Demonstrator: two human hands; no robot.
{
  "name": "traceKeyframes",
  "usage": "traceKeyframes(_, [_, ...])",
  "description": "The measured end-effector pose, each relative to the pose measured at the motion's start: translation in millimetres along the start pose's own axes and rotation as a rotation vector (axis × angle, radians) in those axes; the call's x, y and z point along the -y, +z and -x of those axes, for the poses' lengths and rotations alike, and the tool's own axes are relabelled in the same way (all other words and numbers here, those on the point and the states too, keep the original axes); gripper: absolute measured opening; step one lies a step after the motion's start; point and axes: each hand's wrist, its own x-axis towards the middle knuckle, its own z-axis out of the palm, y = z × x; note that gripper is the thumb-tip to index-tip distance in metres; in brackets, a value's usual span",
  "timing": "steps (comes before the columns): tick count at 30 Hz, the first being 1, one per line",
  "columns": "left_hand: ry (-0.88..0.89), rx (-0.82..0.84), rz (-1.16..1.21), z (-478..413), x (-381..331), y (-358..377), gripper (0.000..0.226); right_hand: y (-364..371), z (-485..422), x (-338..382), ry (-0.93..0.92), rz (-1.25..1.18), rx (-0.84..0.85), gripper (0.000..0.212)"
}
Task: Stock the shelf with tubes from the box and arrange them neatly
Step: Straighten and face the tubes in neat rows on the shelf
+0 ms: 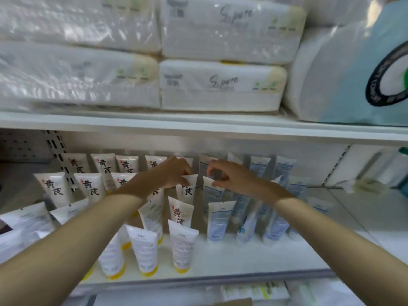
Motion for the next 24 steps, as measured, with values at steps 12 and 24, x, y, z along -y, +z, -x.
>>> traceKeyframes(12, [0.003, -0.018, 0.054, -2.1, 3.0, 5.9, 0.030, -29.4, -3.8, 2.7, 0.049, -0.141, 0.265, 0.032])
traceKeyframes(24, [0.043, 0.001, 0.046, 0.3, 2.1, -0.3, 0.023, -32.9, -6.1, 2.7, 0.088, -0.188, 0.315, 0.042])
